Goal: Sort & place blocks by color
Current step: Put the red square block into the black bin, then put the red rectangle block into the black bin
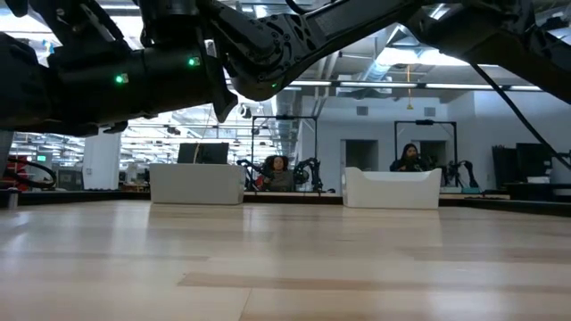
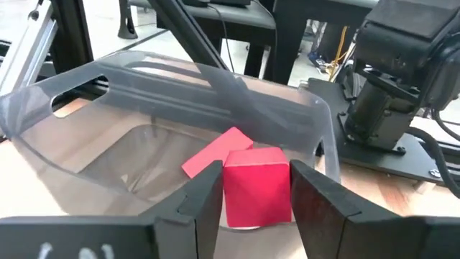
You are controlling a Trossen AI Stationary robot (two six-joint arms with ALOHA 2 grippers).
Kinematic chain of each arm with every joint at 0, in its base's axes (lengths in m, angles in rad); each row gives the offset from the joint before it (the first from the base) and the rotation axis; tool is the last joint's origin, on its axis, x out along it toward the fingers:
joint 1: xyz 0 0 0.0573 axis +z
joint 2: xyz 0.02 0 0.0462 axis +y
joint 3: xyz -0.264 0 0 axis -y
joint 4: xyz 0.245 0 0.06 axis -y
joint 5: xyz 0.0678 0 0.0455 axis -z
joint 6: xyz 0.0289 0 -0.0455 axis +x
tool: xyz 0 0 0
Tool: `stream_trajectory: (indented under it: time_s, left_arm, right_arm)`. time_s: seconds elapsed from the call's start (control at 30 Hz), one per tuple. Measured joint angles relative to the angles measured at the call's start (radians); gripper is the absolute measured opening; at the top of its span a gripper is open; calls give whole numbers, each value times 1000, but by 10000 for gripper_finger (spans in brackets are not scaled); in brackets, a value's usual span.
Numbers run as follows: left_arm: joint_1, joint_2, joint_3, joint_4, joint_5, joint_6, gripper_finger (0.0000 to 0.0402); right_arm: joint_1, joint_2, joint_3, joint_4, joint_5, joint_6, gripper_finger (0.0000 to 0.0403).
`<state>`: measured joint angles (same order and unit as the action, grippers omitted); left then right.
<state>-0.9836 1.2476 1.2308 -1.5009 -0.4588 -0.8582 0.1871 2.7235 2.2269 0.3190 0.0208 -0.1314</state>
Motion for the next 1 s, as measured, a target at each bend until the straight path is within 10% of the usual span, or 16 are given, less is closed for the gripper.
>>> stream_trajectory:
  time_s: [0.6, 1.0]
  left_arm:
    - [0, 0, 0, 0, -1, -46, 304]
    - [-169, 0, -137, 119, -231, -240, 304]
  right_arm:
    - [0, -16, -2, -8, 8, 34, 208]
    - [87, -290, -183, -472, 86, 30, 156]
